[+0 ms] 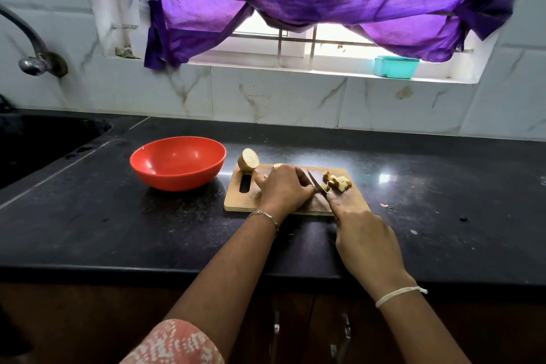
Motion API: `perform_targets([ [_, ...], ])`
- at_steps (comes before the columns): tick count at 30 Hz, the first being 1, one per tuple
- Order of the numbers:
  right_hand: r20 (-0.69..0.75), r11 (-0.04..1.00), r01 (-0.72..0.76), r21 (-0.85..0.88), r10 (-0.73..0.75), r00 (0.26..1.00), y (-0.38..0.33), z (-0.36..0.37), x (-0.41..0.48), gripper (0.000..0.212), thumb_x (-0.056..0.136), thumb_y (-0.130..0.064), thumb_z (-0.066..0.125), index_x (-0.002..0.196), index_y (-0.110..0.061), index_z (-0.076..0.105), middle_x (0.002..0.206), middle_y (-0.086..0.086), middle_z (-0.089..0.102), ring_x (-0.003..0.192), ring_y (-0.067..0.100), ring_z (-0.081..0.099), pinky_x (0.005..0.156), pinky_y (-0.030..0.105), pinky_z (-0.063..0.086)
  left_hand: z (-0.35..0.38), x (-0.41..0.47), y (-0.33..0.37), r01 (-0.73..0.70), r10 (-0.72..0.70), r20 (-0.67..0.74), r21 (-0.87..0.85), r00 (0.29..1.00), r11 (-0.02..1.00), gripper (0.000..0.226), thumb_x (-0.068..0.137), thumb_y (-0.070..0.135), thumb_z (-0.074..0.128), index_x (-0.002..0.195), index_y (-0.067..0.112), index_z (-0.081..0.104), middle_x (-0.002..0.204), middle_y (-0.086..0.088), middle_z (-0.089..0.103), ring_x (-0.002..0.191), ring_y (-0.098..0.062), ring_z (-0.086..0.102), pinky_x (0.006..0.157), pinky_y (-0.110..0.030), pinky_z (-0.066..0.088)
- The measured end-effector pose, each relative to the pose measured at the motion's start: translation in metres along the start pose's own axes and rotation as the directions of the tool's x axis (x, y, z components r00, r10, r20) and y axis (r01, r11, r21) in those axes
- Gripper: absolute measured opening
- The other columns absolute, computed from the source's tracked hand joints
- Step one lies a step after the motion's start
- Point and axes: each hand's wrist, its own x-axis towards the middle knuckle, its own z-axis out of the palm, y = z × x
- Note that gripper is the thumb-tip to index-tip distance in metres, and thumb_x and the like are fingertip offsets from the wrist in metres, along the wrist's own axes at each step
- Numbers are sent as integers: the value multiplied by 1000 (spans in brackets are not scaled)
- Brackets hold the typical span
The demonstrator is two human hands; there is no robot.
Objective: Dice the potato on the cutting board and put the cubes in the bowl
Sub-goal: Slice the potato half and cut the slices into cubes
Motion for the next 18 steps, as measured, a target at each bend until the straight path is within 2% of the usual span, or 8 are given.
perform_targets([
  [5, 43, 998, 25, -63, -22, 999, -1, -1, 4, 56, 99, -15, 37, 150, -35, 26, 118, 3, 62, 102, 23, 63, 80, 34, 51, -1, 0, 1, 0, 0, 10, 5, 1000, 1000, 13, 81, 44, 69, 75, 33, 66, 94, 13, 69, 105, -12, 58, 104, -51, 27],
  [14, 37, 1000, -13, -28, 14, 999, -7, -4, 0, 57, 98, -16, 39, 149, -36, 26, 115, 1, 63, 103, 21, 62, 80, 33, 50, 3, -3, 2, -26, 26, -14, 51, 1000, 998, 13, 83, 43, 64, 81, 30, 67, 96, 10, 68, 105, -13, 57, 108, -54, 18],
  [18, 54, 999, -10, -52, 13, 998, -6, -12, -6, 51, 98, -17, 36, 146, -36, 33, 116, 1, 62, 104, 22, 62, 79, 34, 50, 3, -3, 3, -23, 23, -9, 55, 1000, 998, 13, 84, 42, 63, 85, 30, 68, 98, 11, 68, 105, -12, 57, 106, -52, 17],
])
